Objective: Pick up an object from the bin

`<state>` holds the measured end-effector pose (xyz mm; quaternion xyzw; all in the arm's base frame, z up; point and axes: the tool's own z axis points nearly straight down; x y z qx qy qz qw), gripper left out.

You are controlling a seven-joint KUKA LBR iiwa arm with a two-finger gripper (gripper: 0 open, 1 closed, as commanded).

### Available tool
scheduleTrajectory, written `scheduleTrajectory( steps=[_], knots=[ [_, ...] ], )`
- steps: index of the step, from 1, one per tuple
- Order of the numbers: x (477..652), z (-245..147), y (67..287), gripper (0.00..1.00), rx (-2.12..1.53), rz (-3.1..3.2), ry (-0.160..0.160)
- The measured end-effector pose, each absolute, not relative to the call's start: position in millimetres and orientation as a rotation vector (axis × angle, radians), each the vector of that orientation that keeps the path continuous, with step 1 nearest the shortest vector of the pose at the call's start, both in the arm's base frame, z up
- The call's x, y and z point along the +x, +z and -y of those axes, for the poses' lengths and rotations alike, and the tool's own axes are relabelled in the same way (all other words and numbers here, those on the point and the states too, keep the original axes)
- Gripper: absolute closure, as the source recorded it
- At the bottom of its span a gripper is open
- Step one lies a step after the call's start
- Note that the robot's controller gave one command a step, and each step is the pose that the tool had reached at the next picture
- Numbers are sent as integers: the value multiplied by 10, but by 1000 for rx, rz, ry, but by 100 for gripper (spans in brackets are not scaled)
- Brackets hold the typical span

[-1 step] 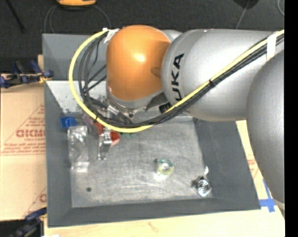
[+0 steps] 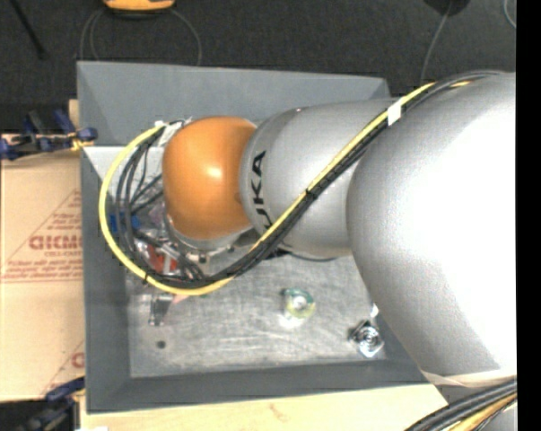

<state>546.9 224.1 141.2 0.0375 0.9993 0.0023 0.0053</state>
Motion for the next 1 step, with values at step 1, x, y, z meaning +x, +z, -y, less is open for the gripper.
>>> scheduleTrajectory(
  steps=[1],
  knots=[
    [5448,-2276,1421,0,217,-3129,6]
  ],
)
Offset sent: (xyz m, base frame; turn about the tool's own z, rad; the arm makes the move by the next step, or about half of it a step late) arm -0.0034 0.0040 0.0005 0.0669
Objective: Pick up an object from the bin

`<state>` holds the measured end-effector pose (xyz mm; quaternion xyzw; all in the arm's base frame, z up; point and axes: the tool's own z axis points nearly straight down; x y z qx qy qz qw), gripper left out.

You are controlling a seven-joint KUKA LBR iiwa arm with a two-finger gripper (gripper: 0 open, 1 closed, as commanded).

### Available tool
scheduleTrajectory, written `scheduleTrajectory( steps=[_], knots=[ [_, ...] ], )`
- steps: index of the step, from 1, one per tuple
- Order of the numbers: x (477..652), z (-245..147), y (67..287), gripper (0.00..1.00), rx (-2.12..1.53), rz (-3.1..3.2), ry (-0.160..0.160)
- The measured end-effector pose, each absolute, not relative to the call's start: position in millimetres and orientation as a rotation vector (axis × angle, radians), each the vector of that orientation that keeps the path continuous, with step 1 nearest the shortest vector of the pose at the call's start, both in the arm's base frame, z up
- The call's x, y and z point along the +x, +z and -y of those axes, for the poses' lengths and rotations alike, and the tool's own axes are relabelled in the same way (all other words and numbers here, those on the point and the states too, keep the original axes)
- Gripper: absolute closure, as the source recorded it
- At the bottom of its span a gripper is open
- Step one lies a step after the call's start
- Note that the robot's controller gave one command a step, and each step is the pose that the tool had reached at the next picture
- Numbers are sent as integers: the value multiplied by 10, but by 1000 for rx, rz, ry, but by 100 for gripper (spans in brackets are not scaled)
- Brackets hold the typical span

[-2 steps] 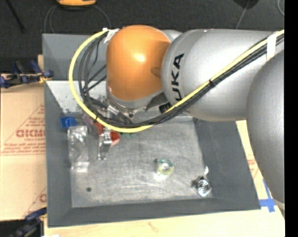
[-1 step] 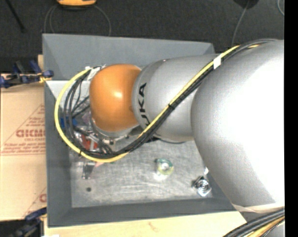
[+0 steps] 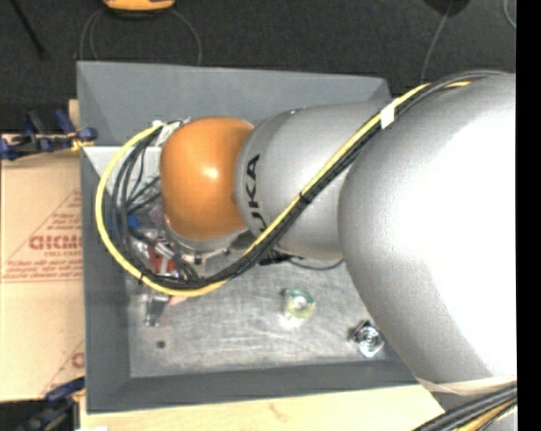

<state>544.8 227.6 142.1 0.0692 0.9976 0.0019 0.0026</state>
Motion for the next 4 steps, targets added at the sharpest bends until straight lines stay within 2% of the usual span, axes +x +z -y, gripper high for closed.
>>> scheduleTrajectory(
  steps=[1,2,3,4],
  knots=[
    [5488,-2293,1380,0,609,-3076,7],
    [5483,-2318,886,0,1242,-2879,1],
    [5584,-2337,822,0,1529,-2734,13],
    [5621,-2304,841,100,1523,-2722,16]
  ],
)
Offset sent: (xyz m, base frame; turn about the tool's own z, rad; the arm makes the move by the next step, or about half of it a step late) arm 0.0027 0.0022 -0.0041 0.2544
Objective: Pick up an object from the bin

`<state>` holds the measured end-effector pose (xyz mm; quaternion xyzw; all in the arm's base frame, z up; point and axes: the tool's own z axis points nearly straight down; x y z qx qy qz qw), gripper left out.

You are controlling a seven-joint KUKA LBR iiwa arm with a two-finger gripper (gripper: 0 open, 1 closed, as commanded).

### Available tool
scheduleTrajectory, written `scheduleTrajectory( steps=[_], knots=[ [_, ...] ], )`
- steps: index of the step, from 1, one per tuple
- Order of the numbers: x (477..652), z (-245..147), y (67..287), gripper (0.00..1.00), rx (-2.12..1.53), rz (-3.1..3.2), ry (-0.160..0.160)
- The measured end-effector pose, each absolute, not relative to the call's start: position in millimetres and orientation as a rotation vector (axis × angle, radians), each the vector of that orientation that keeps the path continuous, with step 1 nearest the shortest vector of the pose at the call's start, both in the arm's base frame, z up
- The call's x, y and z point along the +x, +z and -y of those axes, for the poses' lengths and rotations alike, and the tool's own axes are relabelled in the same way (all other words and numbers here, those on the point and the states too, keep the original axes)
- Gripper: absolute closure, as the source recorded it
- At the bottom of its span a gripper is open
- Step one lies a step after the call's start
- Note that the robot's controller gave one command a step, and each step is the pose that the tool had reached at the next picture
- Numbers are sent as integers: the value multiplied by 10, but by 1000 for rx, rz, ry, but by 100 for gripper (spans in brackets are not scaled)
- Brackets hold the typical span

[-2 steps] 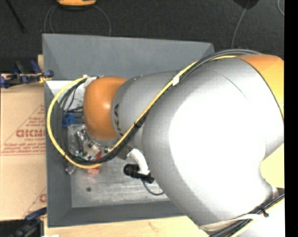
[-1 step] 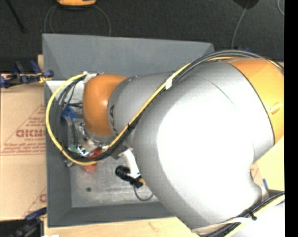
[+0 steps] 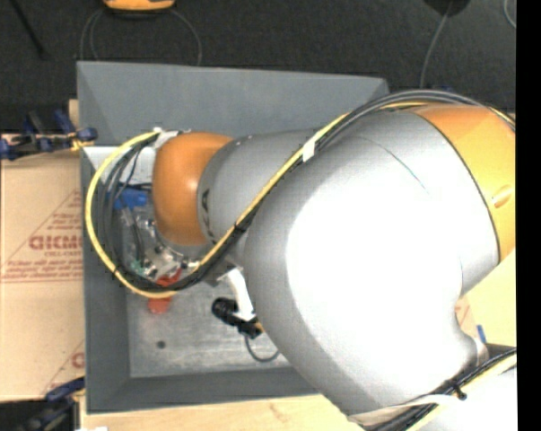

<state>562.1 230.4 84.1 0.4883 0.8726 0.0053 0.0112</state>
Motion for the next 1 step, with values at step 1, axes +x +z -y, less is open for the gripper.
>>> scheduleTrajectory(
  steps=[1],
  knots=[
    [5633,-2278,1247,100,1530,-2742,-4]
  ],
)
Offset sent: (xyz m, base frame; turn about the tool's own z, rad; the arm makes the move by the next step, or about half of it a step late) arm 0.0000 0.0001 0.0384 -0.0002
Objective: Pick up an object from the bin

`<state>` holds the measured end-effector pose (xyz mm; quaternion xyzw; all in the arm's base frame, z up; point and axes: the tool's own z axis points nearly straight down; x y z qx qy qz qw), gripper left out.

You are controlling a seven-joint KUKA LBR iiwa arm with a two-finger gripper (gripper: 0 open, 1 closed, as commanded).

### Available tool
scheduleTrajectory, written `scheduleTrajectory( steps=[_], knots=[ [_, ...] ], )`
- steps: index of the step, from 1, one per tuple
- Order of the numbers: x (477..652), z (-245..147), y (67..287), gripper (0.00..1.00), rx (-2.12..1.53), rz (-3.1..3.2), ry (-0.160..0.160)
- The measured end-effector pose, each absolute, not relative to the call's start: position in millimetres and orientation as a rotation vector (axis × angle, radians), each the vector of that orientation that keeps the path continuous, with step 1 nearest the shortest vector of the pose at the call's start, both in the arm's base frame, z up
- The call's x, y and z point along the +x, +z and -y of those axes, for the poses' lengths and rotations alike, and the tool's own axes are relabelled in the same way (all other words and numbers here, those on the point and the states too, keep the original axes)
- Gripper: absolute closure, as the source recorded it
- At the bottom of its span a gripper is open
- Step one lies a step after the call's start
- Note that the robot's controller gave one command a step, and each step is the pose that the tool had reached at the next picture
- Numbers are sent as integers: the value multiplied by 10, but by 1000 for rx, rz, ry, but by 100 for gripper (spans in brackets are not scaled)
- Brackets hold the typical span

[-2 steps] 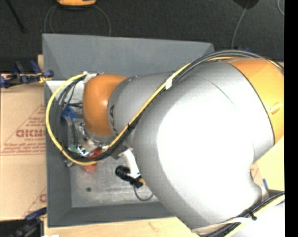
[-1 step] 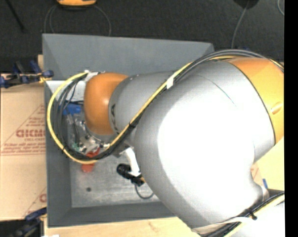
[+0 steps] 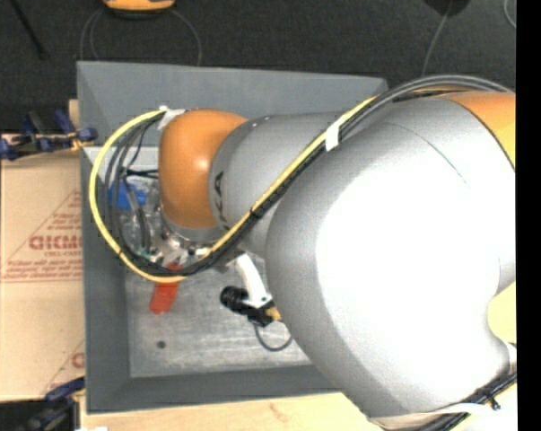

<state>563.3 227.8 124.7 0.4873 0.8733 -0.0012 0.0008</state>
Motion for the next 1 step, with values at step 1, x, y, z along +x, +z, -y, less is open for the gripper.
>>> scheduleTrajectory(
  steps=[1],
  knots=[
    [5638,-2268,1384,100,1527,-2744,-2]
  ],
)
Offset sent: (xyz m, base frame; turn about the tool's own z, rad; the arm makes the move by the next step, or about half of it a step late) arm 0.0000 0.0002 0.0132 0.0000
